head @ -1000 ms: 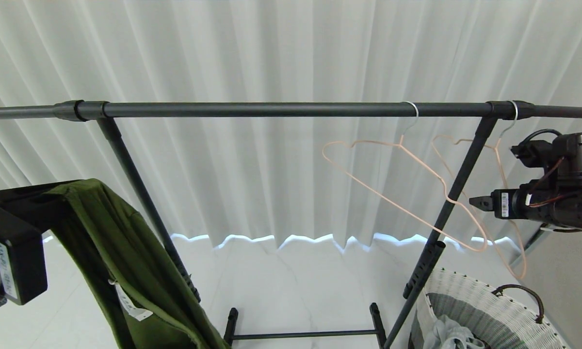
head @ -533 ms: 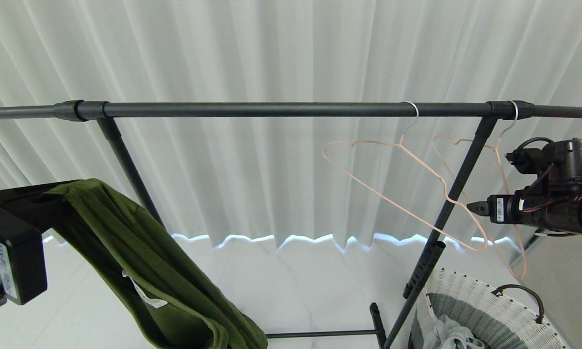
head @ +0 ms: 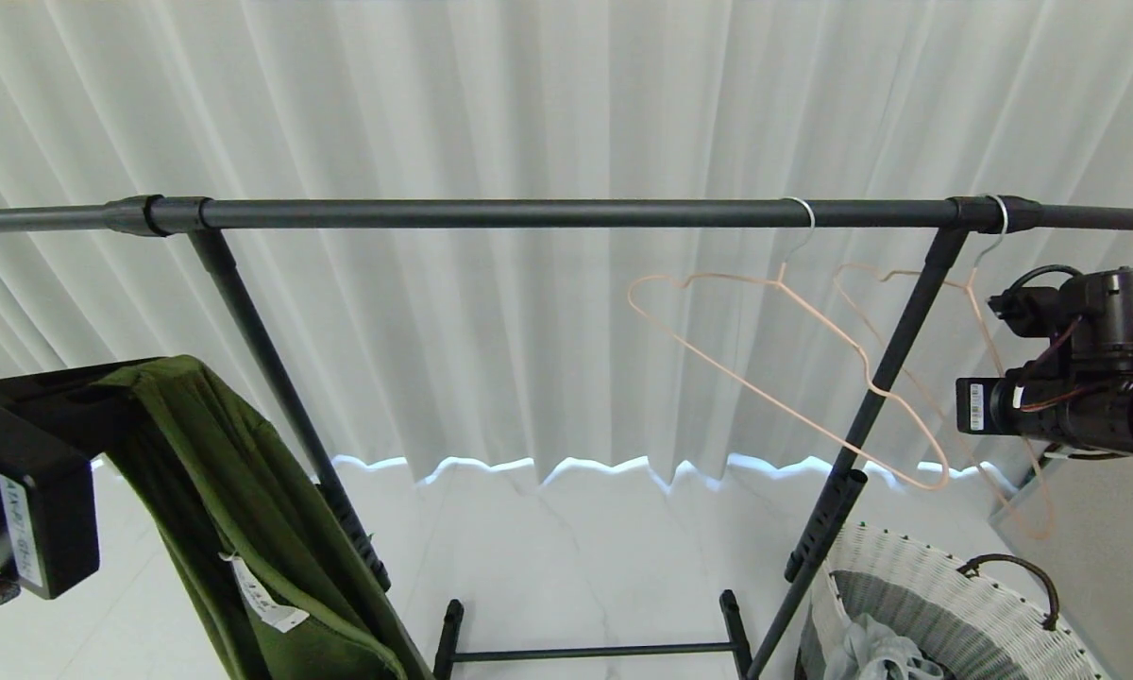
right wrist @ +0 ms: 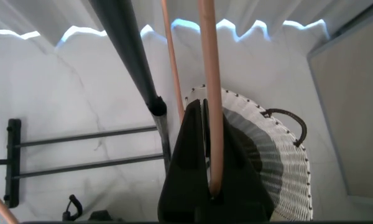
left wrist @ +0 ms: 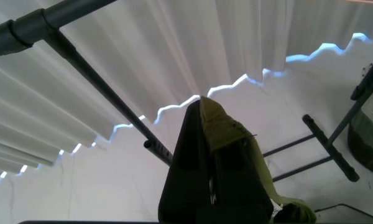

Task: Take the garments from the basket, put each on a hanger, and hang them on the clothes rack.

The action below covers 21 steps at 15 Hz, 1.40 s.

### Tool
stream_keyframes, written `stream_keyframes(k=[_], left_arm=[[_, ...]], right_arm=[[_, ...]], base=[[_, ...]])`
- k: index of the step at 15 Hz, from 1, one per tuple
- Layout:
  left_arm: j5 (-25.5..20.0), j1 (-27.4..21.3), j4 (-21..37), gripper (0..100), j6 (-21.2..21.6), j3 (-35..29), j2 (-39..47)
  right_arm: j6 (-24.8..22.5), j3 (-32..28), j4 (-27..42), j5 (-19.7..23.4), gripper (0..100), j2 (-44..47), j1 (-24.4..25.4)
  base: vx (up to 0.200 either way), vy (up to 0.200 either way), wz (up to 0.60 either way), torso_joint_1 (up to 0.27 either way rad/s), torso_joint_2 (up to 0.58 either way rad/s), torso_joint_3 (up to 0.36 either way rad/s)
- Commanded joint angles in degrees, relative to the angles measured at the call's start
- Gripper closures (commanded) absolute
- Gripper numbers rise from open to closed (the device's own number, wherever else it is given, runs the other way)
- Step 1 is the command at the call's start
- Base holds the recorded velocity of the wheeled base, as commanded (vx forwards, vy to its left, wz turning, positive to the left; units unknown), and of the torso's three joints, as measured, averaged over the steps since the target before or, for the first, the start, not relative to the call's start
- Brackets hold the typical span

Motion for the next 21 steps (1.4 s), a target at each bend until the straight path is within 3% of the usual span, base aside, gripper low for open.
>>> stream_keyframes(k=[1, 6, 12, 21], left_arm=[[0.03, 0.14, 0.01, 100, -0.01, 0.18, 0.01], [0.03, 2.16, 0.01, 100, -0.10, 1.85, -0.25], [0.12, 4.10, 0.01, 100, 0.08, 1.94, -0.25], [0.20, 6.91, 0.01, 100, 1.31, 1.85, -0.51]], right_arm=[[0.00, -0.01, -0.03, 0.01, 100, -1.65, 0.29], [0.00, 1.22, -0.21, -0.52, 100, -8.07, 3.28], [-0.18, 12.03, -0.30, -3.07, 100, -19.32, 4.07], [-0.35, 19.41, -0.12, -3.07, 100, -26.61, 4.07]], base=[[0.000, 0.000, 0.00, 0.000, 0.00, 0.000], [0.000, 0.000, 0.00, 0.000, 0.00, 0.000], [0.000, 0.000, 0.00, 0.000, 0.00, 0.000], [-0.200, 0.000, 0.00, 0.001, 0.01, 0.005]])
